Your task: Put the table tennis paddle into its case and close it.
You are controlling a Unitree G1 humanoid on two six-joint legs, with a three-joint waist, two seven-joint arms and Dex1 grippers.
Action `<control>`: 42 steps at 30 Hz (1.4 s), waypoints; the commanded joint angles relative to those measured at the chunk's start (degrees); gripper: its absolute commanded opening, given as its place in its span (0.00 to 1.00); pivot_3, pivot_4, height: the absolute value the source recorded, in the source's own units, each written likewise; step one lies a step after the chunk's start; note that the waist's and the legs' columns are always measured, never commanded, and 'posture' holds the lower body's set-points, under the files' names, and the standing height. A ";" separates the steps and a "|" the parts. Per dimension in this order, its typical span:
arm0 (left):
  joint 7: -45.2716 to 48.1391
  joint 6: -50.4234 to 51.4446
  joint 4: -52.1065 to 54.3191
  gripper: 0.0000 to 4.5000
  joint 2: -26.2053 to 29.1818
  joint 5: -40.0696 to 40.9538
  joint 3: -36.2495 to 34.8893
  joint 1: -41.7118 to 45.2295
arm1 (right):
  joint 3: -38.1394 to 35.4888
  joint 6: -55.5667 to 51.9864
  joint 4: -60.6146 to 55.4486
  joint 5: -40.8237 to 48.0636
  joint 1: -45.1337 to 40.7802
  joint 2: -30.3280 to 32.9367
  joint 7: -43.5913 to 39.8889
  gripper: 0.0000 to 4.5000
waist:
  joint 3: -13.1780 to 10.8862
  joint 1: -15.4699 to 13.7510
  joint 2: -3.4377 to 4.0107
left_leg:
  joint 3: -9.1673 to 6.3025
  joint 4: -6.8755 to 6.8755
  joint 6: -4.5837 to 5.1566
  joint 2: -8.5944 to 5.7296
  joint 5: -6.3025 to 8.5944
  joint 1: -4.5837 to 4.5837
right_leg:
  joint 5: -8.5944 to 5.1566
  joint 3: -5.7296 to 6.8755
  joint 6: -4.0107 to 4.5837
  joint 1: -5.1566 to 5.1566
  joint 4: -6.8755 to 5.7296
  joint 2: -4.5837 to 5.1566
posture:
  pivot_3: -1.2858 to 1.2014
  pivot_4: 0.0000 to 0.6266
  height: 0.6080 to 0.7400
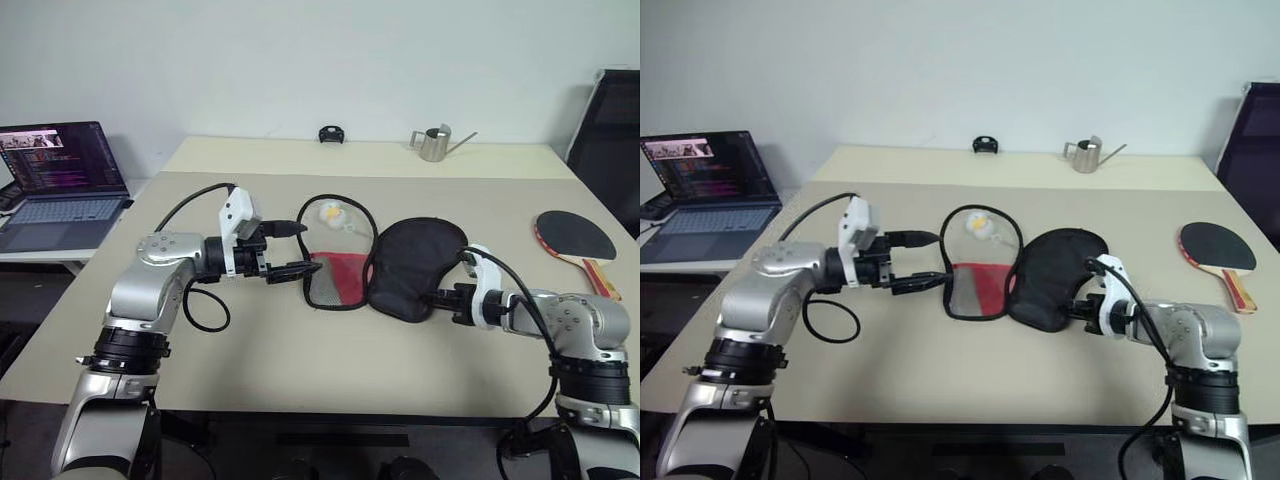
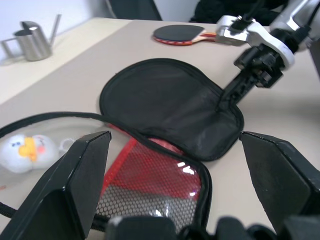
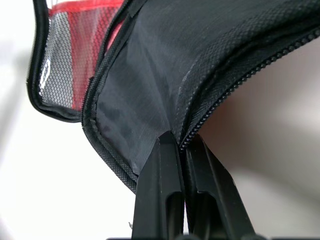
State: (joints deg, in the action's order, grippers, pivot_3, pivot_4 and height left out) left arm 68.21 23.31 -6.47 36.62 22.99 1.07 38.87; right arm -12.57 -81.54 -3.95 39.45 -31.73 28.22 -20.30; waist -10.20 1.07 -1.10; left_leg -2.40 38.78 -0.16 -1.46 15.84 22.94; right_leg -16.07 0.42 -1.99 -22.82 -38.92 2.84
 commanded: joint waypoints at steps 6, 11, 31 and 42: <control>0.37 0.82 3.22 1.00 -1.46 1.21 1.17 2.05 | 7.30 6.57 7.72 -4.14 -2.94 10.45 -10.31 0.01 | -0.01 0.04 -0.02 | 0.01 0.00 0.01 0.00 0.00 0.00 | 0.00 0.01 0.00 0.01 0.02 0.01 | 0.52 0.24 1.00; 0.30 1.34 3.71 1.00 -2.28 1.06 1.64 2.36 | 12.17 11.78 14.01 -7.96 -6.29 13.69 -15.84 0.01 | -0.02 0.11 -0.03 | 0.03 0.01 0.01 0.01 0.00 0.01 | 0.00 -0.01 0.00 0.02 0.04 0.01 | 0.52 0.24 1.00; -0.40 2.76 5.26 1.00 -2.15 1.65 1.44 2.09 | 20.57 27.59 37.11 -22.73 -18.87 13.20 -28.18 0.01 | -0.04 0.41 -0.02 | 0.05 0.02 0.00 0.01 -0.01 0.02 | 0.00 -0.01 0.00 0.02 0.07 0.03 | 0.52 0.24 1.00; -0.33 3.29 5.63 1.00 -2.08 1.82 1.50 2.06 | 18.93 32.93 44.86 -27.25 -22.92 10.56 -27.11 0.10 | -0.04 0.48 -0.02 | 0.06 0.03 -0.01 0.01 -0.01 0.00 | 0.00 -0.02 0.00 0.02 0.04 0.03 | 0.52 0.24 1.00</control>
State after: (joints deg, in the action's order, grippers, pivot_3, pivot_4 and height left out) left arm 68.07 26.67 -2.80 34.07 23.93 3.39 40.26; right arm 8.04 -50.07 40.58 12.89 -52.77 38.34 -48.11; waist -10.24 1.54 -1.12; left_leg -2.34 38.80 -0.17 -1.45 15.83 22.94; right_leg -16.07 0.40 -1.99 -22.80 -38.88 2.86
